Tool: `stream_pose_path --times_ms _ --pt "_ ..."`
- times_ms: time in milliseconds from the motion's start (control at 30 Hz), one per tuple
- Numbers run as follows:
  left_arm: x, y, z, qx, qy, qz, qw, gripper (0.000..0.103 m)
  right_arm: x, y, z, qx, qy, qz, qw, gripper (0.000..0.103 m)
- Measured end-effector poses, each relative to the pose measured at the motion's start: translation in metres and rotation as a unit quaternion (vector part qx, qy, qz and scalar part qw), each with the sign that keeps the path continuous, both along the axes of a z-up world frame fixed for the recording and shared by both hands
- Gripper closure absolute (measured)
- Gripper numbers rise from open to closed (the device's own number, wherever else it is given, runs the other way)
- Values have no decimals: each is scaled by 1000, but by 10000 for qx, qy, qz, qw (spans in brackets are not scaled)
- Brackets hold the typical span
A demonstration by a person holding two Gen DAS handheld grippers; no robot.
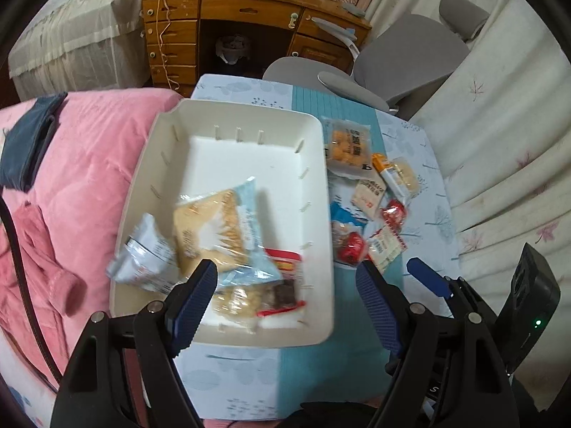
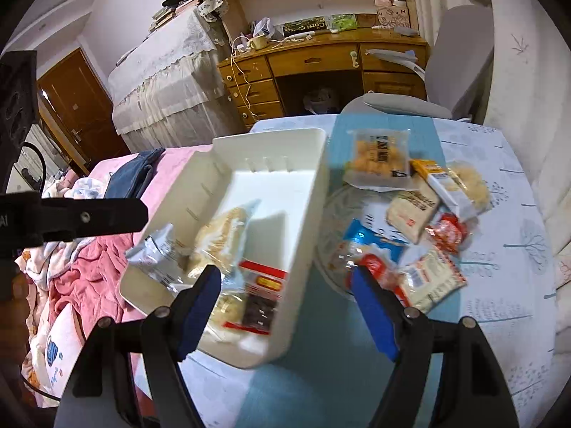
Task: Organize snacks
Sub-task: 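Release the bread bag and dark snack pack into the white tray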
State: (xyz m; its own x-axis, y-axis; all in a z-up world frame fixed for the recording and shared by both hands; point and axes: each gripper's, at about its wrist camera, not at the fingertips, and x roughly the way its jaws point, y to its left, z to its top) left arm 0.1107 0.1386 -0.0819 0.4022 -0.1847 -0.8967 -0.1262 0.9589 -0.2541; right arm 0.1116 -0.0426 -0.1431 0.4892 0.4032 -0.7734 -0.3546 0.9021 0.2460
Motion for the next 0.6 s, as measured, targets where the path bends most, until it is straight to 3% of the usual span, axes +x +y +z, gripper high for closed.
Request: stream_pose_path --times_ms 333,600 --pt "-7 -58 -25 -561 413 597 9958 24 9 -53 -5 -167 103 294 9994 27" --pt "-5 -95 -46 -782 624 1388 9852 24 22 -93 -26 -532 178 597 9966 27"
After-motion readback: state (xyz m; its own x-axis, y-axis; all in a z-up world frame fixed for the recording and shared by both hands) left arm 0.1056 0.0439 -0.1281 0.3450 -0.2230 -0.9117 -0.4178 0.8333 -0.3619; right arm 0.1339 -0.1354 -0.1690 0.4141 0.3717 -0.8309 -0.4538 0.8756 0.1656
